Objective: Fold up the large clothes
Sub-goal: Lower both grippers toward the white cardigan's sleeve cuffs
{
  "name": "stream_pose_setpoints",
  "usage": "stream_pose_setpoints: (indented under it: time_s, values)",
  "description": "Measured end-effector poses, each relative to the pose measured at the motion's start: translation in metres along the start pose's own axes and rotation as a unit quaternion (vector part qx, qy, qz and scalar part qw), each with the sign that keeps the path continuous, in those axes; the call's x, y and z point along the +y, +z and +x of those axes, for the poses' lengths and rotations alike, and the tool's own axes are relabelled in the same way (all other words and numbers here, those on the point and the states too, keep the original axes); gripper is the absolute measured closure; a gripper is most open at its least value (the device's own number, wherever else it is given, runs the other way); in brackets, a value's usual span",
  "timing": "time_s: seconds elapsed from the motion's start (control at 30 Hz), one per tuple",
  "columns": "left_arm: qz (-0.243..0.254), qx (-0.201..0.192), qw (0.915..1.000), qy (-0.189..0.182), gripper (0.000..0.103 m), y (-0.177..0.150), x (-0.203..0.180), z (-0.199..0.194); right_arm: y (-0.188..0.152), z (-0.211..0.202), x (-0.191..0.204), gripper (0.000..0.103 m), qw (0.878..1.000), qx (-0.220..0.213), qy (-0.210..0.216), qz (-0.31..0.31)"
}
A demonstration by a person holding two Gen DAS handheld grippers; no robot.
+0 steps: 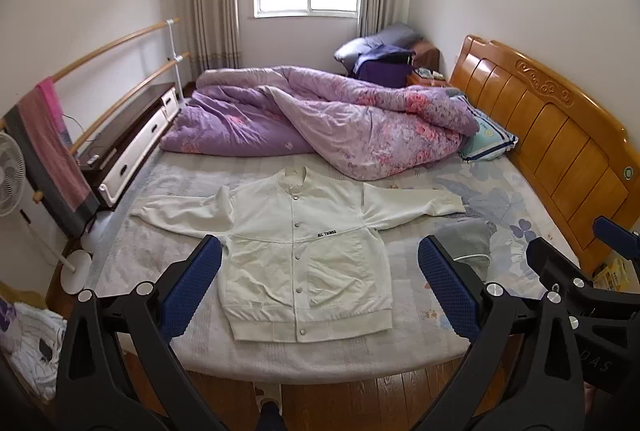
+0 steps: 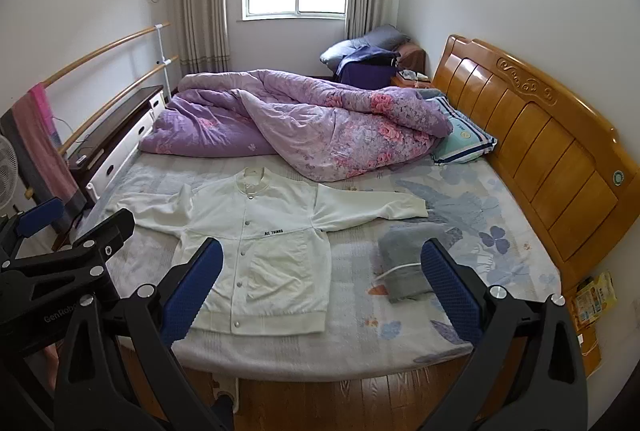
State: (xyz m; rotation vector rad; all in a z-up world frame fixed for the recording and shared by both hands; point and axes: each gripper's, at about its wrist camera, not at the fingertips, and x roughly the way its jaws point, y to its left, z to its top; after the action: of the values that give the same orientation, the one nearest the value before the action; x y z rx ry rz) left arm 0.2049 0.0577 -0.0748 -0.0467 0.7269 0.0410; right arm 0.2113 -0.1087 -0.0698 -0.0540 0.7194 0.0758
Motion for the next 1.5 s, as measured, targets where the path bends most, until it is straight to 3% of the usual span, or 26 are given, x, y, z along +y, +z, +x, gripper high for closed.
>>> stream_pose_setpoints:
  time_s: [0.4, 0.67, 0.87, 0.93, 1.03, 1.23, 1.3, 1.33, 1.4, 1.43, 1.5]
  values:
    - [0.019, 0.070, 0.9971, -0.024, 0.005, 0.085, 0.096, 0.155, 0.077, 0.129, 0.087, 0.007, 0.997, 0.070, -0.033, 0.000]
    - [0.006, 0.125, 0.9915, -0.034, 0.005, 0.100, 0.169, 0.247, 0.104, 0.224, 0.152, 0.007, 0.992, 0.125, -0.022, -0.020]
    - [-0.050, 0.175, 0.9831, -0.024, 0.005, 0.082, 0.254, 0.332, 0.105, 0.310, 0.220, 0.007, 0.983, 0.172, -0.011, -0.070]
    - [-0.088, 0.188, 0.9778, -0.026, 0.005, 0.071, 0.283, 0.356, 0.100, 0.341, 0.246, 0.007, 0.980, 0.179, 0.010, -0.086]
    - [-0.164, 0.210, 0.9635, -0.022, 0.005, 0.045, 0.335, 0.396, 0.090, 0.381, 0.272, 0.008, 0.976, 0.192, 0.033, -0.100]
    - [-0.216, 0.259, 0.9415, -0.009, 0.005, -0.011, 0.431, 0.478, 0.067, 0.464, 0.306, 0.012, 0.968, 0.221, 0.072, -0.091]
    - [-0.264, 0.256, 0.9298, -0.024, 0.005, -0.031, 0.473, 0.502, 0.057, 0.495, 0.318, 0.026, 0.965, 0.232, 0.088, -0.088]
    - [-0.288, 0.252, 0.9234, -0.026, 0.005, -0.039, 0.492, 0.509, 0.053, 0.510, 0.323, 0.028, 0.962, 0.242, 0.096, -0.085]
    - [-0.355, 0.225, 0.9069, -0.027, 0.005, -0.059, 0.542, 0.526, 0.038, 0.549, 0.330, 0.042, 0.953, 0.271, 0.114, -0.073]
    - [-0.374, 0.220, 0.9009, -0.021, 0.005, -0.066, 0.559, 0.534, 0.031, 0.564, 0.332, 0.046, 0.949, 0.286, 0.115, -0.069]
    - [-0.414, 0.204, 0.8868, 0.006, 0.005, -0.083, 0.607, 0.553, 0.020, 0.592, 0.337, 0.065, 0.940, 0.312, 0.122, -0.057]
